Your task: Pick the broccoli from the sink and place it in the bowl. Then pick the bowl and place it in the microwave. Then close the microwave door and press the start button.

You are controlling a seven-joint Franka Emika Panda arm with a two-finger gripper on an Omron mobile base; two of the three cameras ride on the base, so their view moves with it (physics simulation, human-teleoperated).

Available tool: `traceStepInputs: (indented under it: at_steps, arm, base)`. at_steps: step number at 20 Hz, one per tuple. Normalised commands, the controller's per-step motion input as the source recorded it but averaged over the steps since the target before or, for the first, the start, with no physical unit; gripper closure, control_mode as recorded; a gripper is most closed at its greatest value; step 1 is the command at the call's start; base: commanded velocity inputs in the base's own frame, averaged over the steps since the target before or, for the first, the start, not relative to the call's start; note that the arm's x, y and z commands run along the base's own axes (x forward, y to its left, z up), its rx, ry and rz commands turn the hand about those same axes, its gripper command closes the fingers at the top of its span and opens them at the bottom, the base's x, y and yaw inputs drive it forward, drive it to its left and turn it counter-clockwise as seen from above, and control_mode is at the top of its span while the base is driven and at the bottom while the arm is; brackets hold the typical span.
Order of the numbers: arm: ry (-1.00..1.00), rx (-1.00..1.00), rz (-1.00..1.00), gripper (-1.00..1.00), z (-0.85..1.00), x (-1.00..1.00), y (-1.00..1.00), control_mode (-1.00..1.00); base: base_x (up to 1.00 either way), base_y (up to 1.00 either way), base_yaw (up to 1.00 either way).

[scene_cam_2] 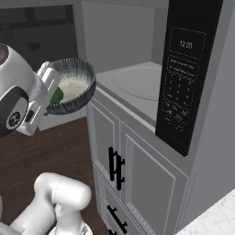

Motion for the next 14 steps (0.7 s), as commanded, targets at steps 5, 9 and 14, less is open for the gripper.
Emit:
traceStepInputs:
  at_steps: [5, 9, 14]
  arm:
    - [-0.06, 0.00, -0.08, 1.00, 0.37, 0.22, -0.41, -1.00]
    - [0.00, -0.01, -0.25, 1.00, 0.12, 0.49, -0.39, -1.00]
    - [0.00, -0.02, -0.28, 1.00, 0.01, 0.56, -0.41, -1.00]
  base:
    - [0.00, 0.00, 0.00]
    - [0.00, 0.00, 0.00]
    - [0.00, 0.00, 0.00]
